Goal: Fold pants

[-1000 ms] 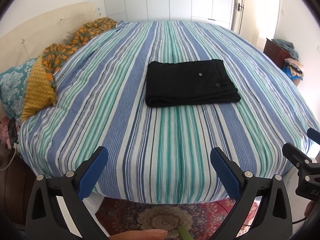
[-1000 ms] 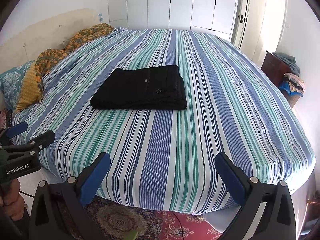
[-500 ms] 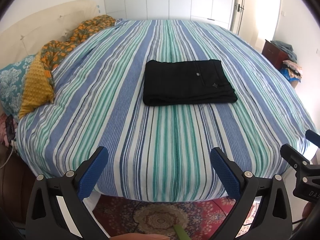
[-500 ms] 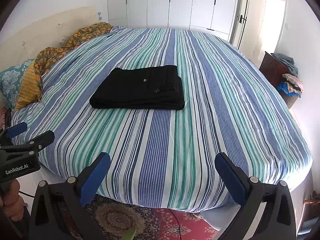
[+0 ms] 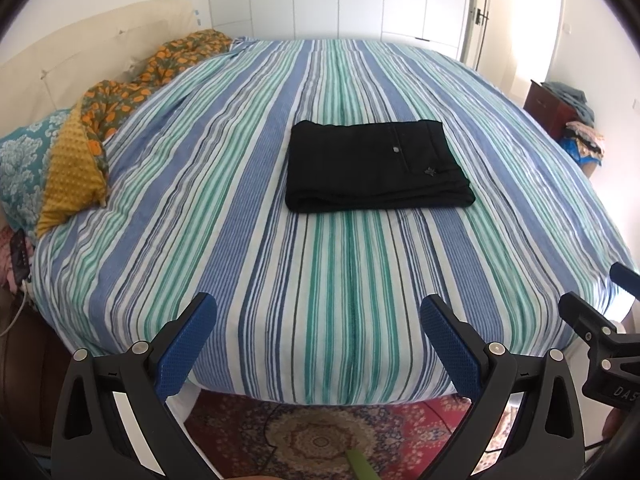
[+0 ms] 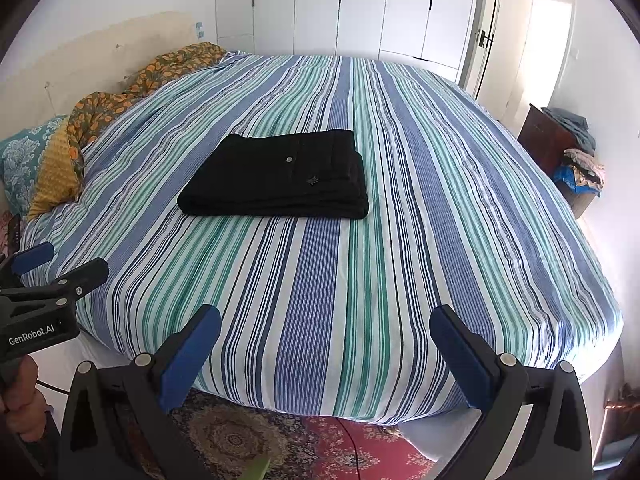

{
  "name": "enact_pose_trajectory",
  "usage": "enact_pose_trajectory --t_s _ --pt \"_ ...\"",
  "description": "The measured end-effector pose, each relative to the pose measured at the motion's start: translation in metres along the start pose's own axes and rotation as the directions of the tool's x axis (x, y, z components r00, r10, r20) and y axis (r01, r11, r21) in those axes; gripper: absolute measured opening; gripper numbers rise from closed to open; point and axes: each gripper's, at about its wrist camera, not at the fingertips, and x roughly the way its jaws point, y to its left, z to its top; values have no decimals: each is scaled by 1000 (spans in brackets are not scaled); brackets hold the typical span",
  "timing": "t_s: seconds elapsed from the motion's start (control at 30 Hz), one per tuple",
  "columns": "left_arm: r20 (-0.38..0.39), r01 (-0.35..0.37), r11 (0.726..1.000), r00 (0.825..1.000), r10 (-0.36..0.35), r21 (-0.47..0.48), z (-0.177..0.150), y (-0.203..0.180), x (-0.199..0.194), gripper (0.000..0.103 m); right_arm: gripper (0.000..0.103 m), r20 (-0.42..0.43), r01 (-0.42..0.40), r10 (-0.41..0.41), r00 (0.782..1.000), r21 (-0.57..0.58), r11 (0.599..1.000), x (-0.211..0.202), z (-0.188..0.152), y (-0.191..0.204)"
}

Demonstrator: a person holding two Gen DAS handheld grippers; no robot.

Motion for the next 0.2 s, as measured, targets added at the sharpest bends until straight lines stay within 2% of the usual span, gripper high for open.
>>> enact_pose_trajectory --t_s 0.2 --pt "9 -21 1000 1000 21 0 -1 -1 -1 102 103 -3 -3 3 1000 3 1000 2 0 0"
